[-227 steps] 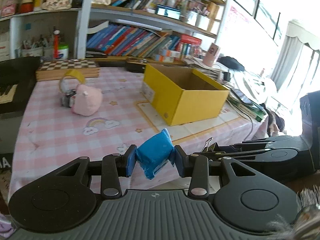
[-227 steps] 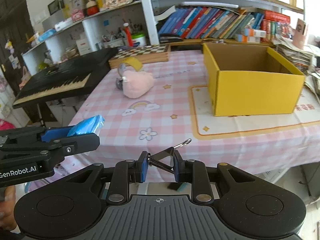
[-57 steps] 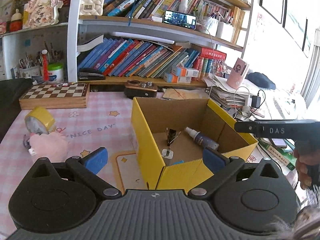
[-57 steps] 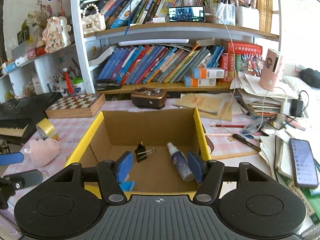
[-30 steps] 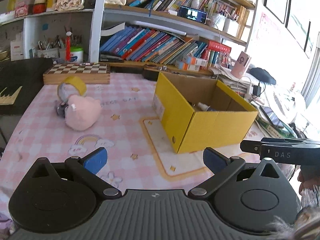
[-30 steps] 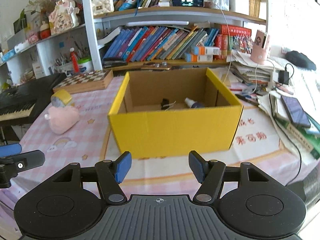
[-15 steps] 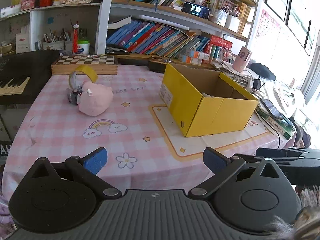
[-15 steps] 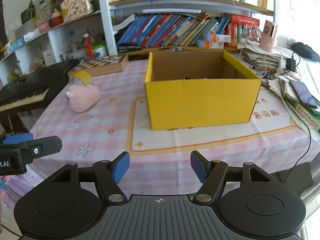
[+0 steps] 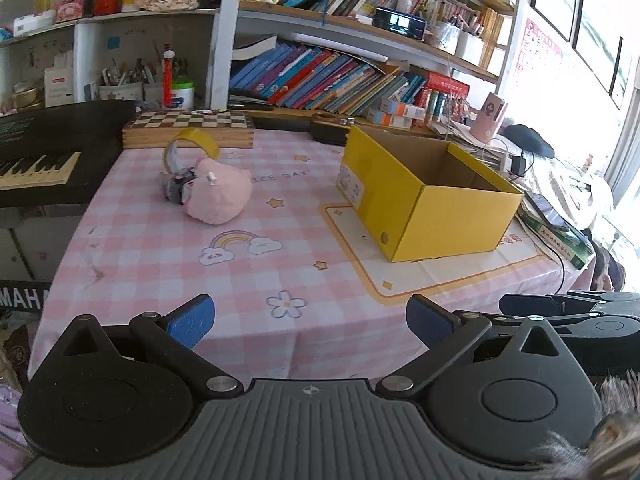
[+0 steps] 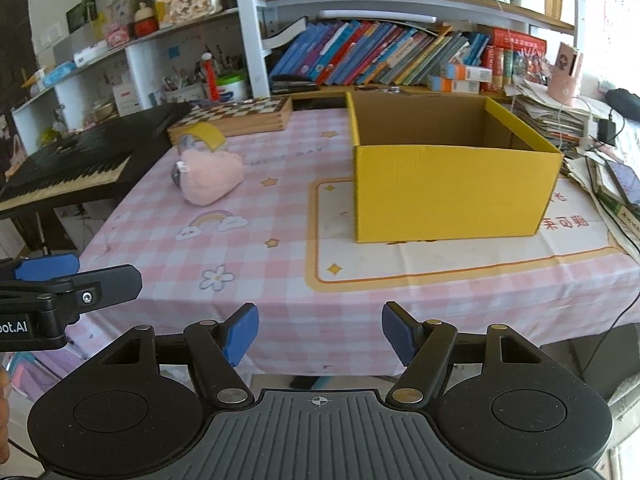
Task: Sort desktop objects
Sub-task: 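Lift both open tools out of the box and back over the table, then reach the left tool to the pink plush while the right tool reaches the yellow tape roll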
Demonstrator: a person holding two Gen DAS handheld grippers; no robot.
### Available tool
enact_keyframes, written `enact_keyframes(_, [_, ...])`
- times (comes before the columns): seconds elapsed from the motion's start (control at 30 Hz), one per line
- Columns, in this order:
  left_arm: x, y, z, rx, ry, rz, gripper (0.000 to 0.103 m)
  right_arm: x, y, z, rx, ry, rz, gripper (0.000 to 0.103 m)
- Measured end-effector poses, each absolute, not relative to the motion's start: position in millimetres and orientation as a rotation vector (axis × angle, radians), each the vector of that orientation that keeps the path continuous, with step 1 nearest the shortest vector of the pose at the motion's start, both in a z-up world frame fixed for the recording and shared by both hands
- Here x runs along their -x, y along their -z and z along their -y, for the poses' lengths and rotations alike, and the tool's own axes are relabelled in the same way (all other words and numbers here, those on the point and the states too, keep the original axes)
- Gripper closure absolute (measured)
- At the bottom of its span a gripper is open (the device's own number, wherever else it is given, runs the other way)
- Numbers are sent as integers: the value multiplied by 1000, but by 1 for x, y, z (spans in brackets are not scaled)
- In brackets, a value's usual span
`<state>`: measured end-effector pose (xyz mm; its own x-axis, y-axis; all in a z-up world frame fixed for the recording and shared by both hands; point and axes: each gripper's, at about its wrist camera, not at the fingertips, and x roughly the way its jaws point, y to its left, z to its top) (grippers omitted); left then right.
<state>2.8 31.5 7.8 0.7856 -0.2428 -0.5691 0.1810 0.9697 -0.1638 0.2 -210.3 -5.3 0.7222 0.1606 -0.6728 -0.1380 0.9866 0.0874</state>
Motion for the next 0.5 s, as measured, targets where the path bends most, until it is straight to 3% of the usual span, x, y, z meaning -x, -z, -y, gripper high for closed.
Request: enact_keyframes(0.5, [10,-8,-80,129,137,-619,0,-5,5,154,23,-276,-751,33])
